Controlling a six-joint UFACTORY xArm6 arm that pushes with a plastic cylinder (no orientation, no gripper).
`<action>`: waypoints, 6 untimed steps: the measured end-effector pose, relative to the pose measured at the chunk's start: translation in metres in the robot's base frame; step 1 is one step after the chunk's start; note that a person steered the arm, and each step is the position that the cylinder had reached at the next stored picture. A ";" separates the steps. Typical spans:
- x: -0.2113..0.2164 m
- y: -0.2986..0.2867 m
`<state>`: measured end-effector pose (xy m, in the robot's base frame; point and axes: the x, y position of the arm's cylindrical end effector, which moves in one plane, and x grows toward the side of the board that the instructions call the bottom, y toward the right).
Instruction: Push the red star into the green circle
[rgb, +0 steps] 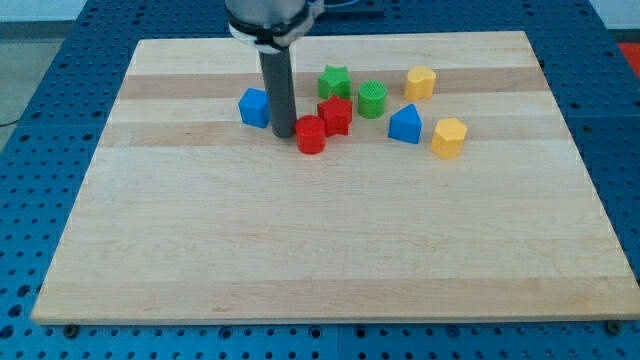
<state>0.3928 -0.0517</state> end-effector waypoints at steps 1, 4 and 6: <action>-0.003 0.030; -0.077 0.098; 0.005 0.121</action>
